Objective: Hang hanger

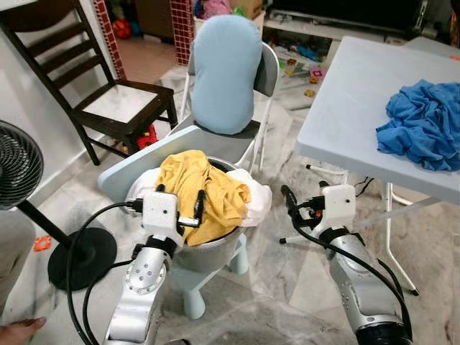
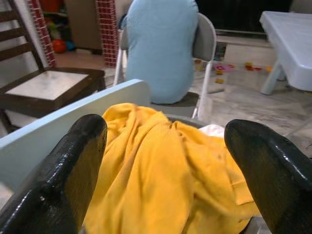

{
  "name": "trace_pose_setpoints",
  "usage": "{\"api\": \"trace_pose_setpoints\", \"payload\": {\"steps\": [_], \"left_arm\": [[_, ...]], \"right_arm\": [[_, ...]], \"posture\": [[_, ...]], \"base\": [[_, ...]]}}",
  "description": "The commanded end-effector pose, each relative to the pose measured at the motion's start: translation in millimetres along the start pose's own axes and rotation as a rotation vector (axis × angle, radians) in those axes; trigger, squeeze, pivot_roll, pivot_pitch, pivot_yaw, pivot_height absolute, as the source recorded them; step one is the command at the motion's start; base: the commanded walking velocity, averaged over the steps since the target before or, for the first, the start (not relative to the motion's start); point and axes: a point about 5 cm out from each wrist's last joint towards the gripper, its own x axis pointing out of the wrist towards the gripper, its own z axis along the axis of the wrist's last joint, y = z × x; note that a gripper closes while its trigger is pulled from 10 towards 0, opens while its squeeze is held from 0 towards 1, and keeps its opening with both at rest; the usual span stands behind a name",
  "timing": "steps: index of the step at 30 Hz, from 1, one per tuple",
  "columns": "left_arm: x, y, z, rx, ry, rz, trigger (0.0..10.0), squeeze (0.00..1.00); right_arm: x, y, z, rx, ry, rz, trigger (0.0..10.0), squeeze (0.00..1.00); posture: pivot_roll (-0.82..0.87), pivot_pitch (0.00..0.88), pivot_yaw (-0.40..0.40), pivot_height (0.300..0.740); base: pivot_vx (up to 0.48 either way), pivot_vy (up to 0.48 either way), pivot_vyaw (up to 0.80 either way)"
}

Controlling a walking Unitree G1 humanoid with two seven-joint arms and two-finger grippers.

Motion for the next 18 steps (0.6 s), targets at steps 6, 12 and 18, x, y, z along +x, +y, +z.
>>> {"api": "trace_pose_setpoints", "payload": {"steps": [6, 12, 18], "left_arm": [[3.4, -0.4, -2.8, 0.010, 0.021, 0.009, 10.0, 0.00], [4.8, 3.2, -2.8, 0.017, 0.024, 0.033, 10.0, 0.00], [13.6, 7.5, -12.5, 0.001, 0.105, 0.024, 10.0, 0.00]], "right_arm": [[-0.5, -2.3, 0.6, -0.007, 0.003, -0.006, 10.0, 0.00], [-0.7, -0.9, 0.7, -0.016, 0.001, -0.003, 10.0, 0.00], [-3.8, 3.4, 3.2, -0.031, 0.001, 0.022, 10.0, 0.00]], "posture": [[0.05, 0.128, -0.033, 0.740], [0.05, 0.126, -0.031, 0.740], [0.03, 0.159, -0.052, 0.740]], "base": [[0.000, 0.000, 0.00], [0.000, 0.000, 0.00], [0.000, 0.000, 0.39]]}}
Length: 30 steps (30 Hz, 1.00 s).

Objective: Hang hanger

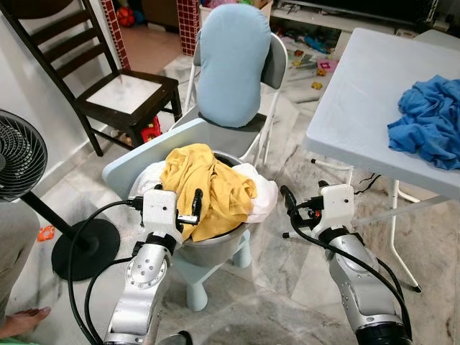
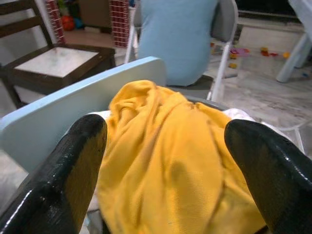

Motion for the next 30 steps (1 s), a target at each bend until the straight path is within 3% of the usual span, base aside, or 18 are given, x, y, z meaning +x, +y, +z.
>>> {"api": "trace_pose_setpoints", "payload": {"steps": [1, 4, 13, 18, 21, 30], "left_arm": [[1.5, 2.4, -11.0, -0.003, 0.067, -0.001, 10.0, 0.00], [13.2, -0.2, -18.5, 0.008, 0.146, -0.060, 10.0, 0.00], [36.7, -5.8, -11.3, 0.048, 0.161, -0.154, 10.0, 0.00], [39.9, -11.5, -8.8, 0.049, 0.156, -0.170, 10.0, 0.00], [40.3, -15.4, -10.4, 0.052, 0.163, -0.188, 10.0, 0.00], [48.0, -27.1, -18.3, 0.086, 0.230, -0.290, 10.0, 0.00]], "right_arm": [[-1.9, 4.4, 3.7, -0.002, -0.007, 0.018, 10.0, 0.00], [-7.8, 5.8, 6.0, 0.011, 0.004, 0.040, 10.0, 0.00], [-22.9, 2.9, 9.4, 0.057, 0.016, 0.013, 10.0, 0.00], [-29.8, 9.3, 12.7, 0.116, 0.020, 0.026, 10.0, 0.00], [-30.5, 8.8, 14.8, 0.069, 0.021, 0.023, 10.0, 0.00], [-34.2, 6.2, 29.0, 0.054, 0.009, 0.011, 10.0, 0.00]], "posture": [[0.03, 0.159, -0.052, 0.740], [0.02, 0.203, -0.066, 0.740], [-0.02, 0.253, -0.053, 0.740], [-0.03, 0.257, -0.051, 0.740], [-0.03, 0.268, -0.056, 0.740], [-0.08, 0.289, -0.069, 0.740]], "base": [[0.000, 0.000, 0.77], [0.000, 0.000, 0.51], [0.000, 0.000, 0.00], [0.000, 0.000, -0.16], [0.000, 0.000, -0.27], [0.000, 0.000, 0.00]]}}
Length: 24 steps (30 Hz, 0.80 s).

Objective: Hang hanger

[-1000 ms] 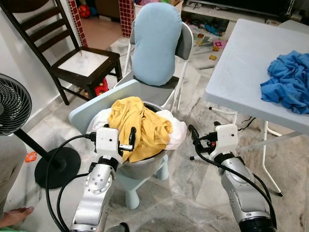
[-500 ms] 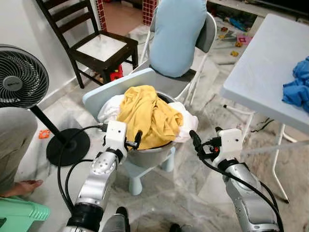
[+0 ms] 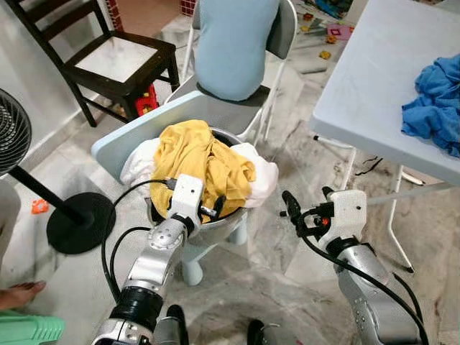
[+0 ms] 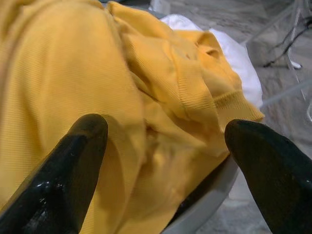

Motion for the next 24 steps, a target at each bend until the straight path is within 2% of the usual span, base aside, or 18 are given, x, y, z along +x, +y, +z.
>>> {"api": "trace_pose_setpoints", "payload": {"steps": [1, 2, 3, 4, 5, 9, 15, 24], "left_arm": [[3.2, -4.5, -0.3, 0.017, 0.013, -0.025, 10.0, 0.00], [4.3, -4.9, 0.9, 0.018, 0.011, -0.025, 10.0, 0.00], [6.2, -4.8, 2.8, 0.020, 0.007, -0.020, 4.7, 0.00], [7.5, -4.8, 4.0, 0.021, 0.005, -0.016, 4.7, 0.00], [9.4, -3.8, 6.4, 0.025, -0.001, -0.002, 0.0, 0.00], [14.1, 2.3, 13.8, 0.031, -0.026, 0.058, 0.0, 0.00], [11.2, 8.6, 4.3, 0.034, 0.005, 0.079, 0.0, 0.00], [9.9, 6.5, -0.5, 0.018, 0.001, 0.083, 0.0, 0.00]], "right_arm": [[-5.5, -1.7, 2.8, -0.004, 0.010, -0.012, 10.0, 0.00], [-6.3, -1.8, 3.9, -0.004, 0.010, -0.012, 10.0, 0.00], [-7.6, -2.5, 4.2, -0.008, 0.013, -0.014, 10.0, 0.00], [-8.5, -3.0, 4.2, -0.012, 0.014, -0.016, 10.0, 0.00], [-10.1, -4.3, 3.5, -0.017, 0.020, -0.021, 10.0, 0.00], [-15.4, -8.0, 0.7, -0.025, 0.041, -0.040, 10.0, 0.00], [-15.9, -5.4, 0.7, -0.033, 0.051, -0.034, 10.0, 0.00], [-14.5, -4.0, -0.9, -0.036, 0.059, -0.032, 10.0, 0.00]], "posture": [[-0.09, 0.293, -0.070, 0.740], [-0.09, 0.293, -0.070, 0.740], [-0.09, 0.296, -0.069, 0.740], [-0.09, 0.296, -0.069, 0.740], [-0.10, 0.299, -0.068, 0.740], [-0.11, 0.303, -0.062, 0.740], [-0.10, 0.302, -0.065, 0.740], [-0.09, 0.298, -0.064, 0.740]], "base": [[0.000, 0.000, 0.00], [0.000, 0.000, 0.00], [0.000, 0.000, 0.00], [0.000, 0.000, 0.00], [0.000, 0.000, 0.00], [0.000, 0.000, 0.00], [0.000, 0.000, 0.00], [0.000, 0.000, 0.00]]}}
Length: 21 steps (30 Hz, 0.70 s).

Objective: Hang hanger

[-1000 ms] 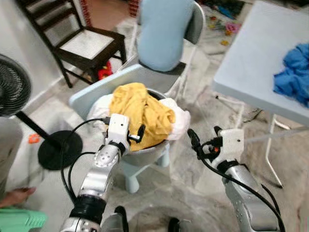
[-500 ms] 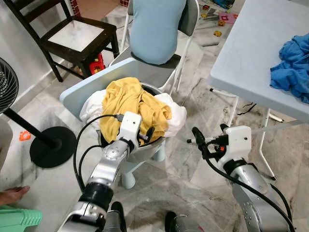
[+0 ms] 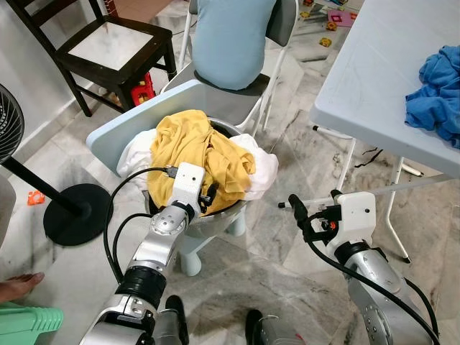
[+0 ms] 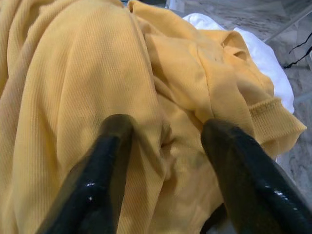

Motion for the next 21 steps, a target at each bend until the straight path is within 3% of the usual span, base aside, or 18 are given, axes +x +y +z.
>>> {"api": "trace_pose_setpoints", "payload": {"steps": [1, 21], "left_arm": [[-2.4, -1.8, -9.4, -0.008, 0.025, 0.005, 0.0, 0.00], [-0.6, 3.7, -5.4, -0.006, 0.006, 0.016, 0.0, 0.00]], "right_arm": [[-1.7, -0.5, 0.0, -0.012, 0.005, -0.002, 10.0, 0.00], [4.5, -1.4, -0.2, -0.006, -0.003, -0.019, 10.0, 0.00]], "posture": [[-0.09, 0.295, -0.063, 0.740], [-0.08, 0.276, -0.059, 0.740]], "base": [[0.000, 0.000, 0.00], [0.000, 0.000, 0.00]]}}
